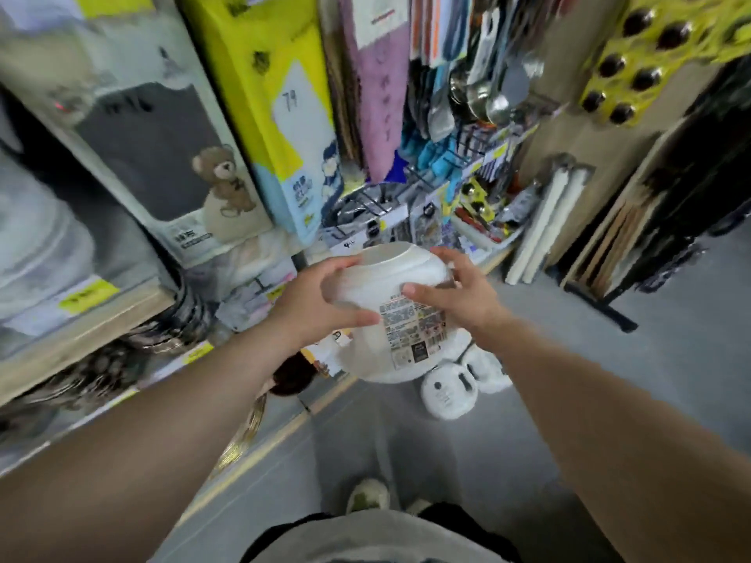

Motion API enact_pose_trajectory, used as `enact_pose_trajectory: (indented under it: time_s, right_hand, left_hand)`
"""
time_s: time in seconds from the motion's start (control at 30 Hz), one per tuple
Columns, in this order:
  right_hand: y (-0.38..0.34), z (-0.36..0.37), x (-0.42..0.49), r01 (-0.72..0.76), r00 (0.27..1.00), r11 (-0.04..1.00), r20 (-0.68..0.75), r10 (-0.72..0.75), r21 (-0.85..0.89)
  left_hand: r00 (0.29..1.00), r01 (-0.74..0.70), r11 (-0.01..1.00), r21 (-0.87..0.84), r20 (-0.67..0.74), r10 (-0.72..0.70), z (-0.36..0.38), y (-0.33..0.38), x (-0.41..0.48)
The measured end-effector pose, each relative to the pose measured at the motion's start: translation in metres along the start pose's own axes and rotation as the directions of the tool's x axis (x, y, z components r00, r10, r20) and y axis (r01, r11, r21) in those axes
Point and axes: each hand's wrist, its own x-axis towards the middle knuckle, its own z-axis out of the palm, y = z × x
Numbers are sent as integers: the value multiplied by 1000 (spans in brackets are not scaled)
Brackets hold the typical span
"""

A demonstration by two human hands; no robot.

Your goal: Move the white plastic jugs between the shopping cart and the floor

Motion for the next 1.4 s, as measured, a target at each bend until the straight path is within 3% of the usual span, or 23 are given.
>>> enact_pose_trajectory:
  time_s: [0.13,0.3,0.6,0.83,1.1,1.4]
  right_hand:
    - [-26,33,0,68,968,994,245,-44,-87]
    - [-41,87,-14,167,848,976,525,-68,-143]
    - [-23,236,-122,363,522,915,851,-45,-174]
    - [17,382,-264,441,296,887,955,-1,-135]
    - [59,537,-446,407,18,911,998,62,-64]
    - [105,687,-611,417,-305,909,940,153,-13]
  left_hand:
    - [975,74,994,-75,-205,-88,-25,-3,-47]
    - [866,125,966,-225,-450,-217,-35,-13,-132]
    - [515,172,893,-416,-735,-442,-48,-57,-330]
    - [238,195,855,-481,-822,-517,-76,-108,-512]
    - [-91,225,814,-535,-844,-529,-107,-149,-711]
    - [-435,214,753,-623,-751,-498,-138,-197,-878]
